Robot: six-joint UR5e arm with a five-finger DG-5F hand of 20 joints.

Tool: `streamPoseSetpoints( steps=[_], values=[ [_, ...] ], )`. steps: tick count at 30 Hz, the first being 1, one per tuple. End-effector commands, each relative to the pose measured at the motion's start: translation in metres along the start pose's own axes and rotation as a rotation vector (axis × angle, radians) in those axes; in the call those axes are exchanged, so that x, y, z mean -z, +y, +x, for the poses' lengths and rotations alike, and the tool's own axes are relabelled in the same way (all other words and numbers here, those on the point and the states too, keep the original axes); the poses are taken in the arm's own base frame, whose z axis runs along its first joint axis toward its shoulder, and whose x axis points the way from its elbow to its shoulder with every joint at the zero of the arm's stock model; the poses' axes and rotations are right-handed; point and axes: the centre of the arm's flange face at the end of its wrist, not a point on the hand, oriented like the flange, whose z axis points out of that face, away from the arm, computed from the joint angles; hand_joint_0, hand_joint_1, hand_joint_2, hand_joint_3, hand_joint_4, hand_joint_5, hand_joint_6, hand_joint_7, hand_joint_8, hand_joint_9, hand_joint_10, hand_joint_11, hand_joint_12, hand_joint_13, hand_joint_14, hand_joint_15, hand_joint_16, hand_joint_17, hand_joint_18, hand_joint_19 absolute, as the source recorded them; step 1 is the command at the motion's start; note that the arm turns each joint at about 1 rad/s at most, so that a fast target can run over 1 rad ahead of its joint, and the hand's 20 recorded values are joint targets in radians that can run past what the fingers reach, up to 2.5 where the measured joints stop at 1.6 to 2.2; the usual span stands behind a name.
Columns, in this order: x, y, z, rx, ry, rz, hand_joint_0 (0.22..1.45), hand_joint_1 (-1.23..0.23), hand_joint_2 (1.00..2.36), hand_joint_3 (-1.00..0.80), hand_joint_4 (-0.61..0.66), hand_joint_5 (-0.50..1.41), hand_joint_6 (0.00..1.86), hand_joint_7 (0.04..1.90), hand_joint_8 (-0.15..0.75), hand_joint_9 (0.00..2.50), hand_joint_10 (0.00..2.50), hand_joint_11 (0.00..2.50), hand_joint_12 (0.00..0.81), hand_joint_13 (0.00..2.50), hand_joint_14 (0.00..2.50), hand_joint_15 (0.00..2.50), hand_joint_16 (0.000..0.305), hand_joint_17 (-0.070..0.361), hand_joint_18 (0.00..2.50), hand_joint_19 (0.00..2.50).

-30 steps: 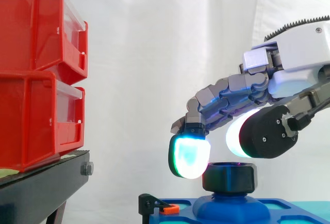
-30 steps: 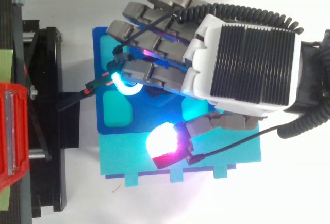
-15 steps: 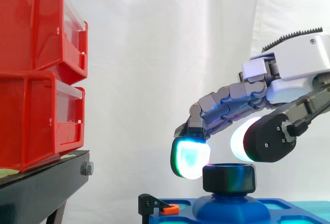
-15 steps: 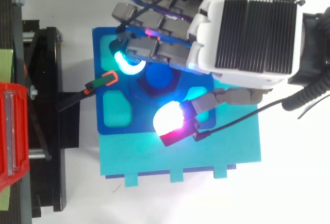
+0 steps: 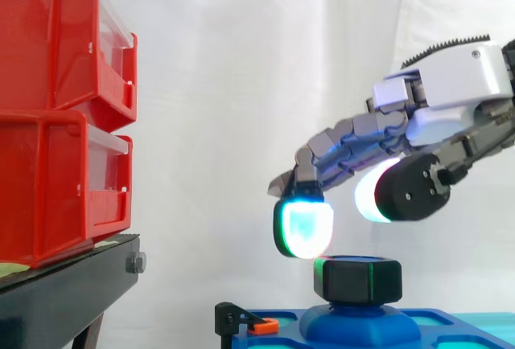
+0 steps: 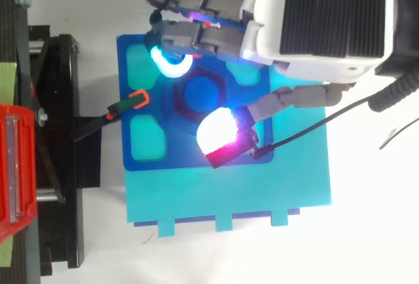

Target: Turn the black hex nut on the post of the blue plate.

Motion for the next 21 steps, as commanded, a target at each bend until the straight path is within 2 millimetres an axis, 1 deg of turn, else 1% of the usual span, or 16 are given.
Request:
streamPoseSetpoints(
  steps=[1,3,6,7,8,9,10,11,13,14,16,19,21],
  values=[
    [-0.003,0.005,-0.012,0.006,-0.017,-0.009,0.46,-0.34,1.0,-0.5,0.22,-0.18,0.5,1.07,0.247,0.21,0.0,0.0,0.381,0.11,0.0,0.03,0.057,0.128,0.0,0.0],
    [-0.004,0.011,-0.017,0.009,-0.029,-0.013,0.45,-0.34,1.0,-0.5,0.23,-0.18,0.5,1.07,0.248,0.21,0.0,0.0,0.382,0.12,0.0,0.03,0.057,0.128,0.0,0.0],
    [-0.006,0.015,-0.016,0.015,-0.034,-0.015,0.45,-0.33,1.0,-0.5,0.23,-0.18,0.5,1.06,0.248,0.21,0.0,0.0,0.382,0.12,0.0,0.03,0.057,0.129,0.0,0.0],
    [-0.008,0.015,-0.012,0.015,-0.032,-0.014,0.45,-0.33,1.0,-0.5,0.23,-0.18,0.5,1.06,0.248,0.21,0.0,0.0,0.383,0.12,0.0,0.03,0.057,0.129,0.0,0.0],
    [-0.013,0.016,-0.003,0.016,-0.027,-0.011,0.45,-0.33,1.0,-0.5,0.23,-0.18,0.5,1.06,0.248,0.21,0.0,0.0,0.383,0.12,0.0,0.02,0.057,0.129,0.0,0.0],
    [-0.014,0.017,-0.004,0.016,-0.033,-0.009,0.45,-0.33,1.0,-0.5,0.23,-0.18,0.5,1.06,0.248,0.21,0.0,0.0,0.383,0.11,0.0,0.03,0.057,0.129,0.0,0.0],
    [-0.017,0.018,0.0,0.015,-0.036,-0.008,0.45,-0.33,1.0,-0.5,0.23,-0.18,0.5,1.05,0.247,0.21,0.0,0.0,0.383,0.12,0.0,0.03,0.057,0.129,0.0,0.0],
    [-0.022,0.021,0.008,0.015,-0.034,-0.011,0.45,-0.33,1.0,-0.5,0.23,-0.18,0.5,1.06,0.247,0.21,0.0,0.0,0.383,0.12,0.0,0.03,0.057,0.129,0.0,0.0],
    [-0.025,0.022,0.01,0.014,-0.041,-0.01,0.45,-0.33,1.0,-0.5,0.23,-0.18,0.5,1.06,0.248,0.21,0.0,0.0,0.383,0.12,0.0,0.03,0.057,0.129,0.0,0.0],
    [-0.035,0.029,0.016,0.012,-0.058,-0.011,0.45,-0.33,1.0,-0.5,0.23,-0.18,0.5,1.05,0.248,0.21,0.0,0.0,0.383,0.12,0.0,0.03,0.057,0.129,0.0,0.0],
    [-0.036,0.032,0.015,0.011,-0.064,-0.01,0.45,-0.33,1.0,-0.5,0.23,-0.18,0.5,1.06,0.248,0.21,0.0,0.0,0.383,0.12,0.0,0.03,0.057,0.129,0.0,0.0],
    [-0.039,0.045,0.021,0.012,-0.067,-0.011,0.45,-0.32,1.0,-0.5,0.23,-0.18,0.5,1.05,0.249,0.21,0.0,0.0,0.383,0.12,0.0,0.02,0.057,0.129,0.0,0.0],
    [-0.038,0.055,0.021,0.015,-0.07,-0.005,0.45,-0.32,1.0,-0.5,0.23,-0.18,0.5,1.06,0.249,0.21,0.0,0.0,0.383,0.12,0.0,0.02,0.057,0.129,0.0,0.0]
  ],
)
